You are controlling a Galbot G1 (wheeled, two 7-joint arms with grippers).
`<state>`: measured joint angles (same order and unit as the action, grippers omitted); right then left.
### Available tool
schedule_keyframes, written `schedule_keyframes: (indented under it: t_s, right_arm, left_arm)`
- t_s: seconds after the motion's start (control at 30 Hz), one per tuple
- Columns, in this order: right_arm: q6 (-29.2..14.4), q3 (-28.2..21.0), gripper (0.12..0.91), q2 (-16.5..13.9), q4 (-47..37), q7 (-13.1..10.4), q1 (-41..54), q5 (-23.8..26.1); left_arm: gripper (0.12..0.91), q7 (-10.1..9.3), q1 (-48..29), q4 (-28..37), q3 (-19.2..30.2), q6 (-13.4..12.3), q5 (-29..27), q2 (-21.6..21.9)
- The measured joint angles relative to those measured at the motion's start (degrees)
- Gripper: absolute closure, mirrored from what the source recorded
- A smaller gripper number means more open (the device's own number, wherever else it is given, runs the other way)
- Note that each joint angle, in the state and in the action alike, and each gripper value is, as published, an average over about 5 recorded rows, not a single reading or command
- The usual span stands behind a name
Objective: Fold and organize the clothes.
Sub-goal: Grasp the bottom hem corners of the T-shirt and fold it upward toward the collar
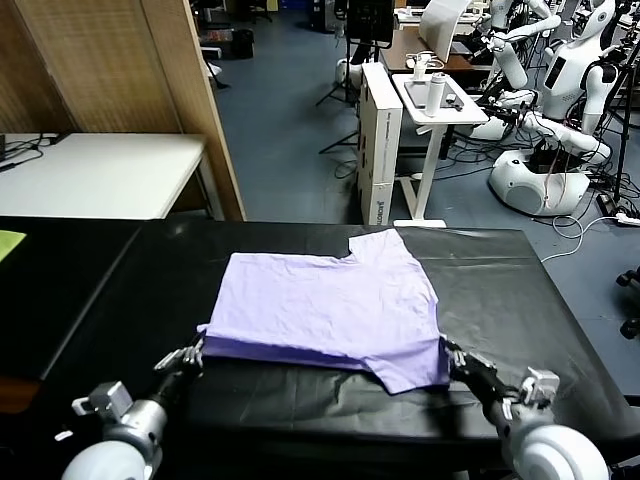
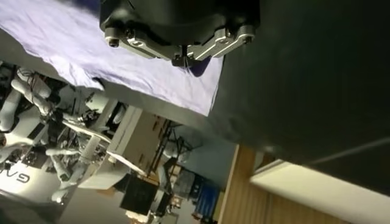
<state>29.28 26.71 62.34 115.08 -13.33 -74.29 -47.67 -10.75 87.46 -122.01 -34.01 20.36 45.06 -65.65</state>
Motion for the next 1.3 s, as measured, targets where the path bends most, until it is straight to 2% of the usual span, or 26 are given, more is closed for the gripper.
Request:
schedule_keyframes:
  t_s: [0.43,0.67,0.77,0.83,0.93,1.03,1.13,1.2,1.3]
  right_arm:
    - [-1.0,-2.0,0.887,1.8,-4.1,-0.4,3.0,1.5]
    - [-0.2,-2.2,0.885,1.9,-4.7,0.7,3.2,1.4]
    - [0.2,-1.5,0.812,1.4,-3.9,1.8,2.6,1.4]
    - [0.5,-1.0,0.695,0.8,-3.0,2.4,1.9,1.4]
    - [0.9,-0.1,0.505,-0.1,-1.2,2.8,0.4,1.7]
    - [1.2,1.1,0.318,-1.3,1.1,3.3,-2.0,2.5]
    - [1.3,2.8,0.174,-2.7,3.7,3.9,-5.2,3.2]
    - [1.3,3.9,0.137,-3.6,5.1,4.1,-7.5,3.4]
    - [1.3,5.4,0.121,-4.6,6.8,4.5,-10.7,3.8]
  left_arm:
    - [0.882,0.57,-6.3,7.3,2.5,-0.2,-0.5,2.2]
    - [0.882,0.63,-8.0,10.1,2.8,-0.3,-0.5,2.5]
    - [0.882,0.72,-8.4,10.9,3.0,-0.2,-0.5,2.5]
    - [0.872,0.91,-8.7,11.2,3.1,-0.1,-0.7,2.5]
    - [0.770,1.30,-8.9,11.4,3.0,0.0,-1.2,2.4]
    - [0.590,1.29,-8.6,11.0,2.6,0.0,-1.4,2.4]
    - [0.400,1.05,-7.9,10.2,2.1,0.0,-1.6,2.4]
    - [0.271,0.98,-7.1,9.4,1.7,0.0,-1.9,2.3]
    - [0.153,1.05,-5.7,8.2,1.4,0.0,-2.8,2.0]
